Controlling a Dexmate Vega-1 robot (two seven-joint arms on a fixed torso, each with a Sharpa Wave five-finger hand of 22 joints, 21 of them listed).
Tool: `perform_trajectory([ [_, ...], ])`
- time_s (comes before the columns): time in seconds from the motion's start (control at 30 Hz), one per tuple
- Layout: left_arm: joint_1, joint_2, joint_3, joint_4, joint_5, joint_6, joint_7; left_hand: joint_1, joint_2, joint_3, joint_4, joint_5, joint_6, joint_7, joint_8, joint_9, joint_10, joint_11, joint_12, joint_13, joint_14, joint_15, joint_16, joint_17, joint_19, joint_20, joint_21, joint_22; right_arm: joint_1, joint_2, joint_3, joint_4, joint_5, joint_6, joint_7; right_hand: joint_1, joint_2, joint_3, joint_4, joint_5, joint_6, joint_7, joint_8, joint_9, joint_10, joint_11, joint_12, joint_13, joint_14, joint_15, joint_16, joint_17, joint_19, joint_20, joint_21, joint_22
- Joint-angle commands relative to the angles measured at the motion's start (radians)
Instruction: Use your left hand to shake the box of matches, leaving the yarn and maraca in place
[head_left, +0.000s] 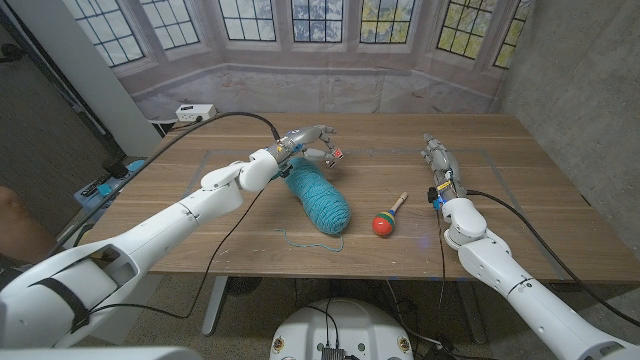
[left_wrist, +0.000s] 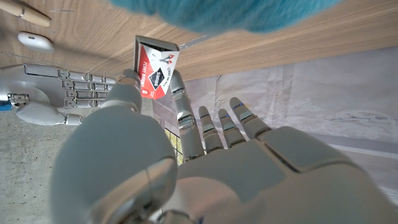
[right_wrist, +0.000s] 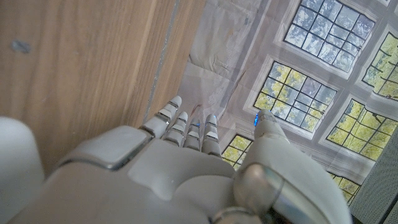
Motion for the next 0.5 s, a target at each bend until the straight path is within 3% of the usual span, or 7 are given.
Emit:
perform_trajectory([
  [0.03, 0.002, 0.02, -0.008, -0.035, 0.013, 0.011, 0.008, 0.037, 0.047, -0.004, -0.001, 0.005, 0.01, 0.005, -0.002, 0.006, 0.007, 0.002, -0.002, 0.004, 0.003, 0.005, -0.004, 0.004, 0.0, 0.002, 0.003, 0.006, 0.003, 0.005, -0.001, 0.01, 0.003, 0.005, 0.007, 0.008, 0.0, -0.005, 0.0, 0.0, 0.01, -0.001, 0.001, 0.002, -0.001, 0.011, 0.006, 0.002, 0.001, 0.006, 0.008, 0.003, 0.009, -0.015, -0.003, 0.004],
  [0.5, 0.004, 0.086, -0.066, -0.096, 0.055, 0.078, 0.021, 0.038, 0.048, -0.004, -0.004, 0.006, 0.01, 0.002, -0.003, 0.007, 0.009, 0.003, -0.002, 0.004, 0.005, 0.005, -0.003, 0.004, 0.0, 0.002, 0.004, 0.006, 0.01, 0.02, -0.009, 0.033, 0.014, 0.023, 0.024, 0.008, 0.0, -0.006, 0.0, 0.0, 0.012, -0.001, 0.002, 0.002, 0.0, 0.01, 0.006, 0.003, 0.004, 0.008, 0.009, 0.004, 0.011, -0.013, -0.002, 0.004],
])
